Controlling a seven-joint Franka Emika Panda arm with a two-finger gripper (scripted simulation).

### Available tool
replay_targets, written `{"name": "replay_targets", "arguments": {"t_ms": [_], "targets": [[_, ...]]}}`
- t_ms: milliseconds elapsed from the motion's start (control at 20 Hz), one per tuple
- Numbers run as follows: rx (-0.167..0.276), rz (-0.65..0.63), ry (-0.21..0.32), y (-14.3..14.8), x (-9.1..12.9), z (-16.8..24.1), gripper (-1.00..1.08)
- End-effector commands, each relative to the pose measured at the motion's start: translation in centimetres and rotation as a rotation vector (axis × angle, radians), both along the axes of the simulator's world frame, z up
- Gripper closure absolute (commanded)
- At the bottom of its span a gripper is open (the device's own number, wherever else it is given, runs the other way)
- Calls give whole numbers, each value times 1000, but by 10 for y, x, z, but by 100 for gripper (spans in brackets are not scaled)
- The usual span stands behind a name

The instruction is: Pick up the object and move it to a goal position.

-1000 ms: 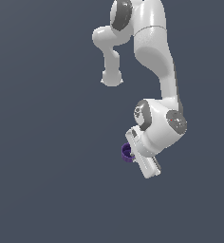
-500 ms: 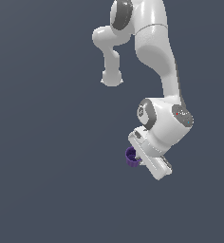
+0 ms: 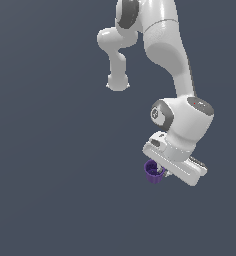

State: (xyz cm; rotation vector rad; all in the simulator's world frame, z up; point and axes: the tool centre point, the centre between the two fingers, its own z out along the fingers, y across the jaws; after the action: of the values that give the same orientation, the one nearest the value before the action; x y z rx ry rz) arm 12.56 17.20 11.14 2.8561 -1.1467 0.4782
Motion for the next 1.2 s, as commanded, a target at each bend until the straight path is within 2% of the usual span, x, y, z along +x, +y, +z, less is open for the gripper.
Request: {"name": "replay_targets", "arguments": {"t_ms": [0, 300, 550, 850, 1150], "targets": [[17, 86, -41, 15, 4, 11, 108], [48, 243, -110, 42, 5, 28, 108], [67, 327, -145, 56, 2, 38, 108], [78, 378, -165, 65, 0, 44, 108], [80, 380, -164, 65, 0, 43, 108]]}}
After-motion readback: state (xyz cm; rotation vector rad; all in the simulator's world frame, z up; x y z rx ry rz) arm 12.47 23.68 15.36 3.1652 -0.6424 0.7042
